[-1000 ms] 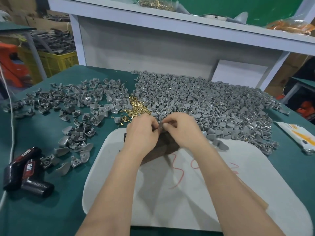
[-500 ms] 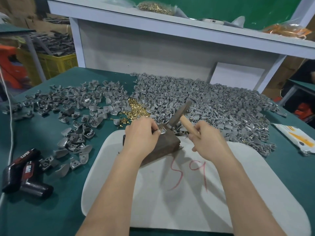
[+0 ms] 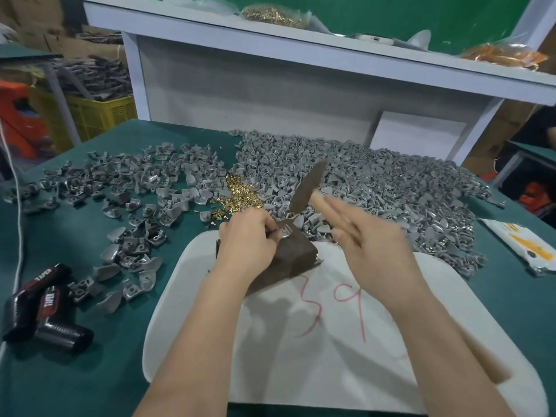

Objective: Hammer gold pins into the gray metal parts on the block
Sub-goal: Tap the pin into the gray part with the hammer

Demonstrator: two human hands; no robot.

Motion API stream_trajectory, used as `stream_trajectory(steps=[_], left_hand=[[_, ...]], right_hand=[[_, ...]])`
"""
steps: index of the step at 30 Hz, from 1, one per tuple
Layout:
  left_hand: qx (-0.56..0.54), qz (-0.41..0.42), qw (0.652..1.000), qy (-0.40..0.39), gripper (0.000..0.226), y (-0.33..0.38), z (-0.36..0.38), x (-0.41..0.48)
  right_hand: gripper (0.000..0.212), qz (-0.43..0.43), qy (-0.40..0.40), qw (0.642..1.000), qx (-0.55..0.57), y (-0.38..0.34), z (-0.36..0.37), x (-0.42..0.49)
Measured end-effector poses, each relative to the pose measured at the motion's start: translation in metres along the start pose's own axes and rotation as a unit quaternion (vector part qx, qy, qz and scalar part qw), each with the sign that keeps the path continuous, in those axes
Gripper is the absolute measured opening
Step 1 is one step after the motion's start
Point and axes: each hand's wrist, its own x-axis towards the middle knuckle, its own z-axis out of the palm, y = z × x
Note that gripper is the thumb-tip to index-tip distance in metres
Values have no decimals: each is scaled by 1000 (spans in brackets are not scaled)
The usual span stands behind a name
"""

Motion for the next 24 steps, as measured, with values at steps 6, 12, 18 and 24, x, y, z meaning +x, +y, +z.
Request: stream_trajectory(steps=[6, 12, 18, 24], left_hand=[[-23, -14, 1000, 11, 9, 0, 1, 1], [-9, -6, 1000, 13, 10, 0, 2, 1], [-11, -12, 1000, 13, 24, 0, 1, 1], [-13, 4, 1000, 22, 18, -1, 2, 2]], right_hand=[[53, -9, -105, 993, -56, -8, 3, -5], [69, -62, 50, 996, 50, -13, -1, -2], [54, -17, -34, 999, -28, -6, 2, -5], [56, -33, -74, 997, -17, -9, 9, -3]])
